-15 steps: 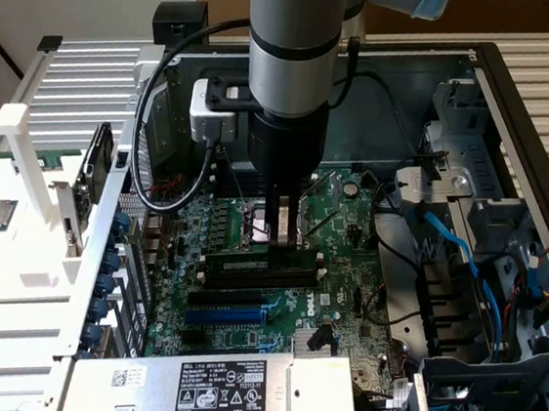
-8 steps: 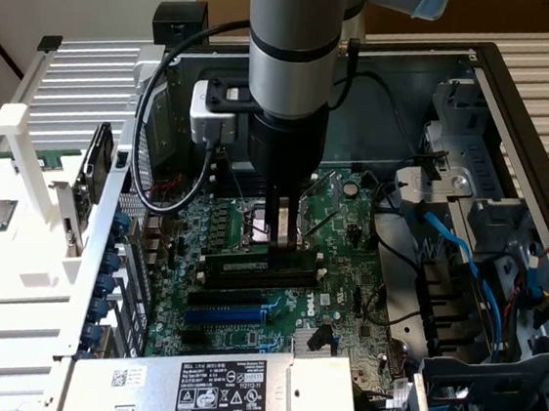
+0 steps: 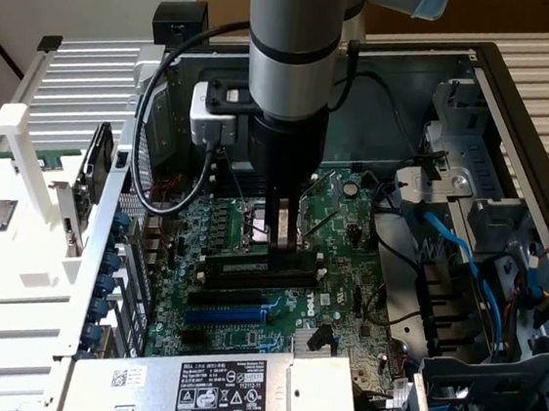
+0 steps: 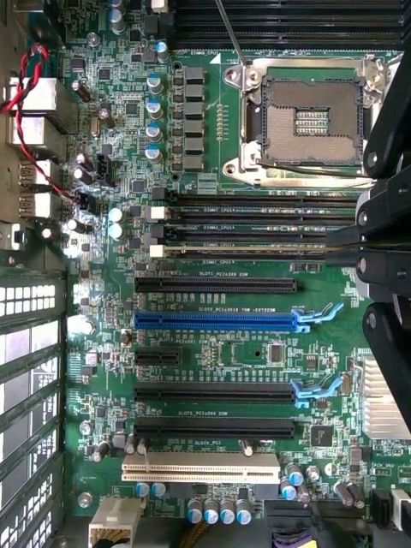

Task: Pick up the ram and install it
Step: 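Insert the ram into the slot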

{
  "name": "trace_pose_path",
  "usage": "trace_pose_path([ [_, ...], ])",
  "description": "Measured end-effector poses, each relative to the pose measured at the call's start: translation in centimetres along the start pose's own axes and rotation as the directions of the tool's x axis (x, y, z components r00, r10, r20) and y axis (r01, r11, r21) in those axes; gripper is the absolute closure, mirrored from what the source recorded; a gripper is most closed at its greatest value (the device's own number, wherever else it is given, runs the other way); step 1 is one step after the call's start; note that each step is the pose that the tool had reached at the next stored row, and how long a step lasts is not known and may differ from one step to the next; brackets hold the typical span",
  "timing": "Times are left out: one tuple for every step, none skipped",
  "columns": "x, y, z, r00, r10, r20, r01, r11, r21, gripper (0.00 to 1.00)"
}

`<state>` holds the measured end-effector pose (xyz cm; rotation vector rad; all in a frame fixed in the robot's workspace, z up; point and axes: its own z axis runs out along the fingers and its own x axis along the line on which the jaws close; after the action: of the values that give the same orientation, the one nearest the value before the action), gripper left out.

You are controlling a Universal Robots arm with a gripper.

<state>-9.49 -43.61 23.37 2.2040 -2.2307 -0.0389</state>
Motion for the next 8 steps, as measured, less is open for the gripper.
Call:
trace_pose_path([
  [0.01, 0.0, 0.01, 1.0, 0.0, -0.0001, 0.0, 1.0, 0.0, 0.88],
  [0.02, -0.01, 0.04, 1.0, 0.0, 0.0, 0.0, 1.0, 0.0, 0.88],
  [0.02, -0.01, 0.05, 1.0, 0.0, -0.0001, 0.0, 1.0, 0.0, 0.88],
  [0.02, -0.01, 0.11, 1.0, 0.0, 0.0002, 0.0, 1.0, 0.0001, 0.88],
  [0.02, -0.01, 0.14, 1.0, 0.0, 0.0002, 0.0, 1.0, 0.0002, 0.88],
  [0.02, -0.01, 0.17, 1.0, 0.0, 0.0001, 0.0, 1.0, 0.0001, 0.88],
  [0.02, -0.01, 0.19, 1.0, 0.0, 0.0, 0.0, 1.0, 0.0, 0.88],
  [0.02, -0.01, 0.19, 1.0, 0.0, -0.0001, 0.0, 1.0, 0.0, 0.88],
])
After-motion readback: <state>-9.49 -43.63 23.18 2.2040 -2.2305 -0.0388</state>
